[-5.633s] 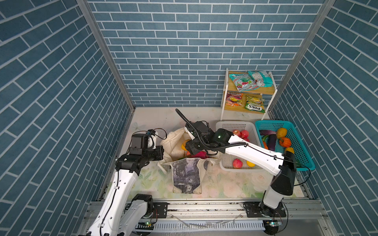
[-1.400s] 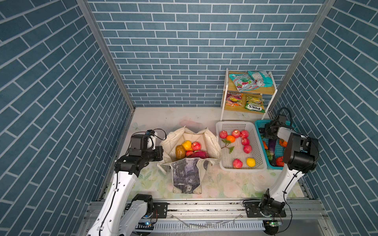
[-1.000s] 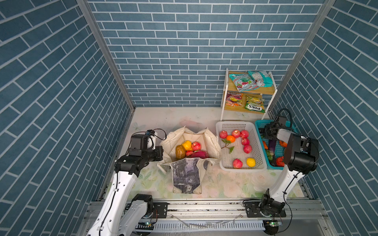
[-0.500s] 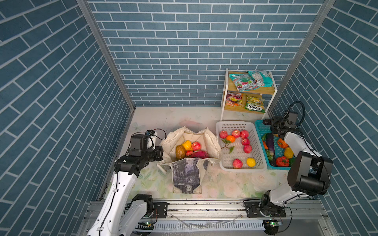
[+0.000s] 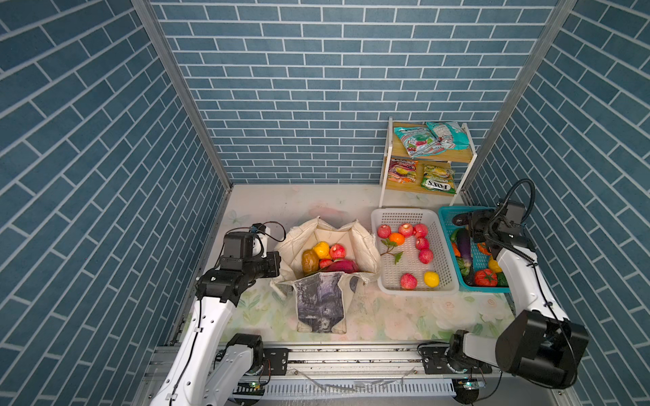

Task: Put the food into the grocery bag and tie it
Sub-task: 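Lift the light purple eggplant out of the teal basket with the right gripper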

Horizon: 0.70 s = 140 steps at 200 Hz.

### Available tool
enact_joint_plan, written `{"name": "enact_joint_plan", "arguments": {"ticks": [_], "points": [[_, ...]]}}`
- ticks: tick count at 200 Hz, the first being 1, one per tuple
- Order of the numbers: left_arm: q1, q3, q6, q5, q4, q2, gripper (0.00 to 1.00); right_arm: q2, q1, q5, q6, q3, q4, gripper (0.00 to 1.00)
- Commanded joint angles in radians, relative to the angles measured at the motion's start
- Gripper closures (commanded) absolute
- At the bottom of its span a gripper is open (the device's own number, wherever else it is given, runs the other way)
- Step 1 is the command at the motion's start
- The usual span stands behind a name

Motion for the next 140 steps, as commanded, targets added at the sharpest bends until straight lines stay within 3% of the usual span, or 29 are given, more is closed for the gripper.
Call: {"name": "enact_joint_plan", "arguments": {"ticks": [1,31,72,140], "points": [[0.002,-0.006,0.014,0.007,0.008,-0.010,1.00,-0.095,0.014,-0.014,-0.116,-0.030,-0.115,0.81],[0.001,-0.007,0.013,0.015,0.013,-0.008,1.00,-0.207,0.060,-0.026,-0.200,-0.056,-0.194,0.81],[0.001,-0.009,0.012,0.013,0.016,-0.002,1.00,-0.311,0.212,0.014,-0.254,-0.076,-0.233,0.80],[0.000,-0.008,0.011,0.000,0.014,0.006,1.00,-0.279,0.531,0.054,-0.323,-0.052,-0.135,0.80]]}}
